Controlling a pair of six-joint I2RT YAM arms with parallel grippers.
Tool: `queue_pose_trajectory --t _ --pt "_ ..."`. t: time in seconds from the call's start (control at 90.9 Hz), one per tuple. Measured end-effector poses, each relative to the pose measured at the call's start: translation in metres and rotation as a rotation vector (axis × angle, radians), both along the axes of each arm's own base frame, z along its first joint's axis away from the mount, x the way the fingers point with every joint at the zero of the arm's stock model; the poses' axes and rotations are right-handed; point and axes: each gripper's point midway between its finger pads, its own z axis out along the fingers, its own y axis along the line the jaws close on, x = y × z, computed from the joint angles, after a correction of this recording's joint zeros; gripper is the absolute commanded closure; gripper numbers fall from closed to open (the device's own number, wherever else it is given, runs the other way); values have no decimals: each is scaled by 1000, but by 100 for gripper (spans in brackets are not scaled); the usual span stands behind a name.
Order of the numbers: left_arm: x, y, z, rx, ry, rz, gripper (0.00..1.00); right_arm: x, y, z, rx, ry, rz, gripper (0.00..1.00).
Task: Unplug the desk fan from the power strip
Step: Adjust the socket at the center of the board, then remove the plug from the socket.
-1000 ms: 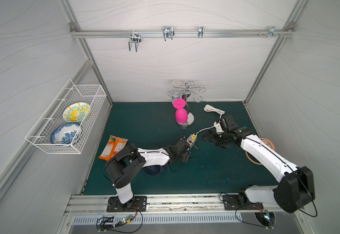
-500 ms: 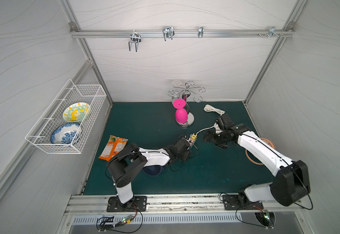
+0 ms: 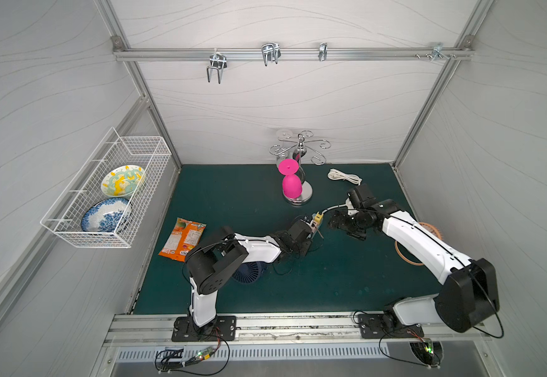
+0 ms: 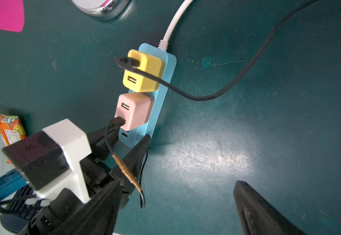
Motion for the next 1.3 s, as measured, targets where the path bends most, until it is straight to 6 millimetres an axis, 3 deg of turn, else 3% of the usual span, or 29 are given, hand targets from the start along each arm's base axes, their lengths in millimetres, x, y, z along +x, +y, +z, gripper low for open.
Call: queue_pose_trajectory --t 0.143,0.407,0.539,0.836,1.111,1.222,1.299 --pt "2 -3 5 -16 -22 7 18 0 -1 0 -3 1 -1 9" --pt "-13 15 -1 -36 -57 26 17 -2 -1 -4 -4 9 -1 9" --pt "-18 20 -7 -45 -65 35 19 -4 -2 -7 -6 16 -1 9" --pt "-10 10 -2 -109 -114 45 26 -4 -2 -7 -7 17 -1 9" --pt "-8 6 -3 -127 -127 39 48 7 -1 2 -33 9 -14 8" --pt "-8 6 -2 -122 -134 32 47 17 2 6 -45 10 -23 11" --pt "-8 6 -2 -120 -136 29 38 22 4 8 -46 15 -31 12"
